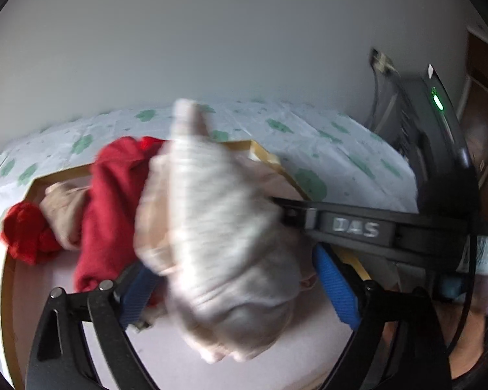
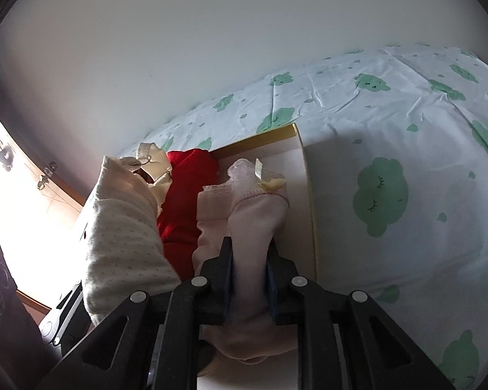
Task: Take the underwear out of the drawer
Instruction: 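Lower both garments into the box and open both tools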
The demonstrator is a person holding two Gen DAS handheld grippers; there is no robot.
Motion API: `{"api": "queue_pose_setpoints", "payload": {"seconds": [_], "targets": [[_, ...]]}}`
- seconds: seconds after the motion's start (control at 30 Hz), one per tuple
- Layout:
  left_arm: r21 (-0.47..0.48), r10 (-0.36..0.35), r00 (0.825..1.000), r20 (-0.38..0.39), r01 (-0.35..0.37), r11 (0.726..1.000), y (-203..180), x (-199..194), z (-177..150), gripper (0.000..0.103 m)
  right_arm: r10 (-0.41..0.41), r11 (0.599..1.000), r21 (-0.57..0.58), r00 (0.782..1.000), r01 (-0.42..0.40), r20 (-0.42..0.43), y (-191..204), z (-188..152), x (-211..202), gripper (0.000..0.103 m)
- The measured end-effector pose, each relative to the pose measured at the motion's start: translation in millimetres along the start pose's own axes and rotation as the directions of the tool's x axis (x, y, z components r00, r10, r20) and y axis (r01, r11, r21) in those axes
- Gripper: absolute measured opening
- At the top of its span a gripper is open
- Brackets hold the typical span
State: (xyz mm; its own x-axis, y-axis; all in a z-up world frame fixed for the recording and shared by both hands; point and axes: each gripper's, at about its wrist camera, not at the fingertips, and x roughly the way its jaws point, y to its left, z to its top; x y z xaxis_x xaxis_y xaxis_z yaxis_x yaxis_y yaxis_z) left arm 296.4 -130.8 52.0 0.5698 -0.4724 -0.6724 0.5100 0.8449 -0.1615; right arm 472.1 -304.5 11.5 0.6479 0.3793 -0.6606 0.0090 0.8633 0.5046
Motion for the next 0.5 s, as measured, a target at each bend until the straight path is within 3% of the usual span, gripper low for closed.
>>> {"api": "queue_pose_setpoints", "payload": {"seconds": [0.03, 0.07, 0.17, 0.2, 0.33, 0.5], "targets": [[-0.018, 0.003, 1.000, 0.011, -0.003, 1.000, 3, -6, 0, 0.093, 0.005, 1.000, 0.013, 1.000, -0.005, 0.009, -1, -1, -3, 0.025], [-0.041, -0.003, 0.999, 0.034, 0.004, 0.999, 8, -14, 1, 0.093, 0.010, 0.999, 0.031, 0.999, -0.011, 0.033, -3, -2, -8, 0.035], [-0.085, 0.011, 0.997, 0.075, -0.004, 0.996, 19, -28, 0, 0.096, 0.050, 0.996, 0.068, 0.988, -0.061, 0.148, -10, -7, -30, 0.057], [-0.093, 0.021, 0.997, 0.081, -0.013, 0.996, 22, -31, -1, 0.096, 0.048, 0.996, 0.069, 0.982, -0.061, 0.182, -10, -9, -36, 0.060], [-0.088, 0.046, 0.996, 0.073, -0.039, 0.995, 23, -36, -8, 0.096, 0.069, 0.994, 0.059, 0.955, -0.089, 0.287, -10, -17, -60, 0.061], [-0.061, 0.091, 0.994, 0.063, -0.087, 0.994, 18, -33, -15, 0.096, 0.065, 0.995, 0.052, 0.952, -0.084, 0.299, -7, -28, -68, 0.061]]}}
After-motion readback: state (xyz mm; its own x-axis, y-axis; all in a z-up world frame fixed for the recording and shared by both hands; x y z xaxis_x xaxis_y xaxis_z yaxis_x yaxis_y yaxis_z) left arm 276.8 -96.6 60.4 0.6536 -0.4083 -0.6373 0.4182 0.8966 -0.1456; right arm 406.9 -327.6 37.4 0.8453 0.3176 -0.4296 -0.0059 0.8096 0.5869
